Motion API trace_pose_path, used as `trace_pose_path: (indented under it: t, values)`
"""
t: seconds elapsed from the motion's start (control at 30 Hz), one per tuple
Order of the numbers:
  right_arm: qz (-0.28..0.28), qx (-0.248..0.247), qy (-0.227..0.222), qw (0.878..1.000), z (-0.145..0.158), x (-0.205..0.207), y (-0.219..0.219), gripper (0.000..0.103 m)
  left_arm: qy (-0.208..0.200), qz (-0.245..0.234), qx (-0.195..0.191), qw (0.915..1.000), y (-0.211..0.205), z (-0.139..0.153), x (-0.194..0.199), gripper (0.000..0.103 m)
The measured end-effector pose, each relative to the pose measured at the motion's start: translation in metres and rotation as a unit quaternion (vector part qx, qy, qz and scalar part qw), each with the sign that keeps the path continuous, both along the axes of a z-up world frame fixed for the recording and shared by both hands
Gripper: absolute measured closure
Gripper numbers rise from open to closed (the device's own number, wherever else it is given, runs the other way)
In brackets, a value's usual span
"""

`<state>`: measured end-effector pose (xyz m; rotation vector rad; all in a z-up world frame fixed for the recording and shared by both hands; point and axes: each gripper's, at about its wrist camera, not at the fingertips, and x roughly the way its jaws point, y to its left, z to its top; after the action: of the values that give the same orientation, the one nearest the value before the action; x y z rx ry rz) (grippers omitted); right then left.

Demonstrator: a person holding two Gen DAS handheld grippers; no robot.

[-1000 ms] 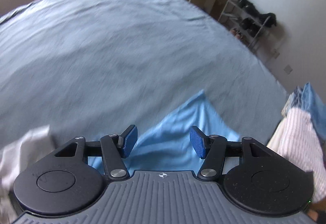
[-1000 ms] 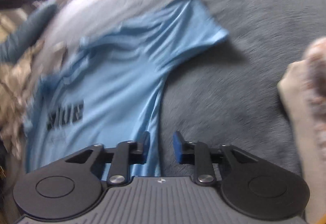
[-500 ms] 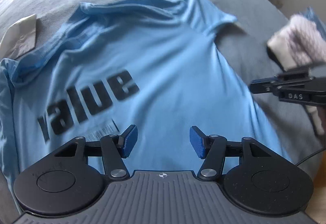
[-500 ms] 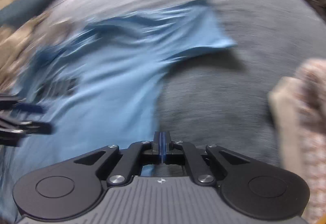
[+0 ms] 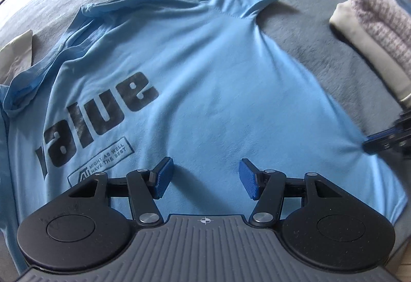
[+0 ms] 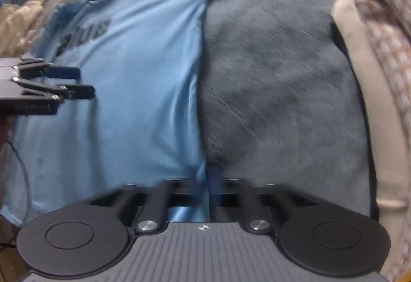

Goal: Fold clothes

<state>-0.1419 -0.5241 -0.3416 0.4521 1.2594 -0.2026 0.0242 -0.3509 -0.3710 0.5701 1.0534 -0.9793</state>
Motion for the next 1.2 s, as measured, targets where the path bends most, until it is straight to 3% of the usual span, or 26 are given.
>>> trace_pose_path:
  t: [0.1, 0.27, 0.37, 0.43, 0.5, 0.6, 0.63, 0.7, 0.8, 0.87, 0.93, 1.1, 1.17, 1.2]
  values:
    - [-0.054, 0.002, -0.023, 0.998, 0.009, -0.02, -0.01, 0.102, -0.001, -0.002, 0.001, 1.0, 0.002, -0.001, 0.0, 0.046]
    - [-0.111, 0.02, -0.008, 0.994, -0.002, -0.042, -0.024, 0.103, -0.003, -0.007, 0.007, 0.9999, 0.0, 0.0, 0.0, 0.046]
    - [-0.138, 0.035, -0.028, 0.989, 0.011, -0.058, -0.028, 0.089, -0.003, -0.008, 0.007, 0.9999, 0.0, -0.001, 0.0, 0.046]
    - [-0.136, 0.051, -0.036, 0.989, 0.019, -0.068, -0.022, 0.071, -0.006, -0.009, 0.008, 0.9999, 0.001, -0.002, -0.001, 0.046]
    - [-0.118, 0.064, -0.026, 0.991, 0.018, -0.075, -0.013, 0.069, -0.008, -0.01, 0.008, 0.9999, 0.0, -0.002, -0.002, 0.046]
    - [-0.083, 0.068, 0.007, 0.994, 0.006, -0.079, 0.004, 0.069, -0.012, -0.008, 0.008, 0.9999, 0.001, -0.002, -0.003, 0.046]
    - [-0.073, 0.07, 0.019, 0.995, 0.0, -0.08, 0.01, 0.075, -0.013, -0.009, 0.007, 0.9998, 0.001, -0.002, -0.003, 0.046]
    - [-0.047, 0.06, 0.041, 0.996, -0.006, -0.08, 0.023, 0.1, -0.016, -0.009, 0.007, 0.9998, 0.002, -0.002, -0.004, 0.046]
    - [-0.043, 0.029, 0.033, 0.998, 0.013, -0.085, 0.031, 0.101, -0.018, -0.009, 0.006, 0.9998, 0.003, -0.003, -0.004, 0.046]
    - [-0.079, 0.032, 0.035, 0.996, 0.021, -0.095, 0.024, 0.101, -0.017, -0.008, 0.004, 0.9998, 0.003, -0.004, -0.004, 0.045]
    - [-0.101, 0.041, 0.045, 0.993, 0.016, -0.103, 0.019, 0.101, -0.017, -0.006, 0.003, 0.9998, 0.003, -0.005, -0.004, 0.045]
    - [-0.079, 0.03, 0.077, 0.993, -0.008, -0.096, 0.017, 0.101, -0.019, -0.006, 0.001, 0.9998, 0.004, -0.006, -0.005, 0.044]
    - [-0.069, 0.025, 0.085, 0.994, -0.006, -0.093, 0.018, 0.095, -0.02, -0.004, -0.003, 0.9998, 0.005, -0.006, -0.005, 0.044]
    - [-0.063, 0.019, 0.091, 0.994, 0.0, -0.092, 0.018, 0.082, -0.02, -0.002, -0.005, 0.9998, 0.006, -0.006, -0.005, 0.044]
